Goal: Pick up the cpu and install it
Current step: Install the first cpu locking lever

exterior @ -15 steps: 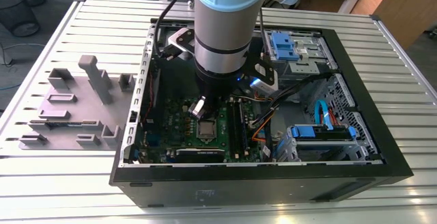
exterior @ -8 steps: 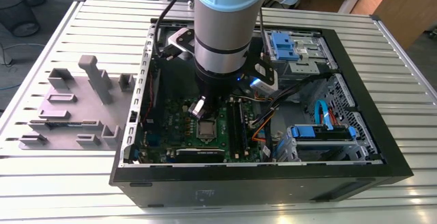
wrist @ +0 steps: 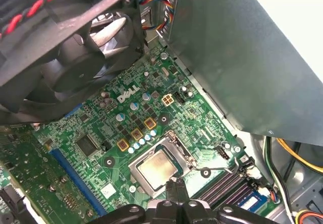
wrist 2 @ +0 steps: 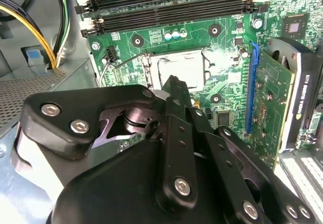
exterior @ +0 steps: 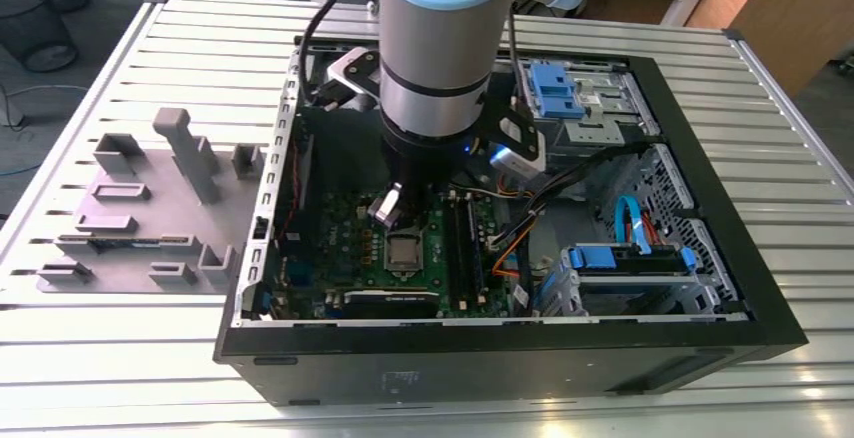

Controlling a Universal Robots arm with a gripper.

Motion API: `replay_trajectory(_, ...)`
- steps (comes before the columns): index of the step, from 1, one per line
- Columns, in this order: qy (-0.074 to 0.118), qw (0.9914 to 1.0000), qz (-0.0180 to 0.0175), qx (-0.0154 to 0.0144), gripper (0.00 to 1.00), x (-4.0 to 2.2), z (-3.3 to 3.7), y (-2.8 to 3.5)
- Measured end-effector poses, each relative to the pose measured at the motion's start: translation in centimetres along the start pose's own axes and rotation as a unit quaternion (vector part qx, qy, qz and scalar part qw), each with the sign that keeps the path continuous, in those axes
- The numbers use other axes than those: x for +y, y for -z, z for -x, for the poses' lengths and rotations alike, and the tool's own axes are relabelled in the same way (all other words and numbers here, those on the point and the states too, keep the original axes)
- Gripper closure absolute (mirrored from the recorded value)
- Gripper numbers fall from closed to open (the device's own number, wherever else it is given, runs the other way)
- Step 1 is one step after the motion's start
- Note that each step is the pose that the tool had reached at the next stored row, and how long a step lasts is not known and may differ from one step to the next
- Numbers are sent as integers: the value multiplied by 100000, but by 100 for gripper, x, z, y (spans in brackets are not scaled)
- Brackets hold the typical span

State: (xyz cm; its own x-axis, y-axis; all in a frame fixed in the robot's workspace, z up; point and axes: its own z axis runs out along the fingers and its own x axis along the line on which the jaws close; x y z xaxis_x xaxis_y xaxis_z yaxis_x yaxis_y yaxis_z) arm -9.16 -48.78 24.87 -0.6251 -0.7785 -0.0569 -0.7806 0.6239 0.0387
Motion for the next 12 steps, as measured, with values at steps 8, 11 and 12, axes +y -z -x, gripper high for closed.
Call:
replay_trajectory(8, -1, 100000, -8, -13, 89, 4, 6, 107)
replay_trajectory(11, -1, 100000, -10, -23, 89, 5, 7, 117)
replay_trajectory(12, 1, 100000, -10, -27, 89, 5, 7, 117)
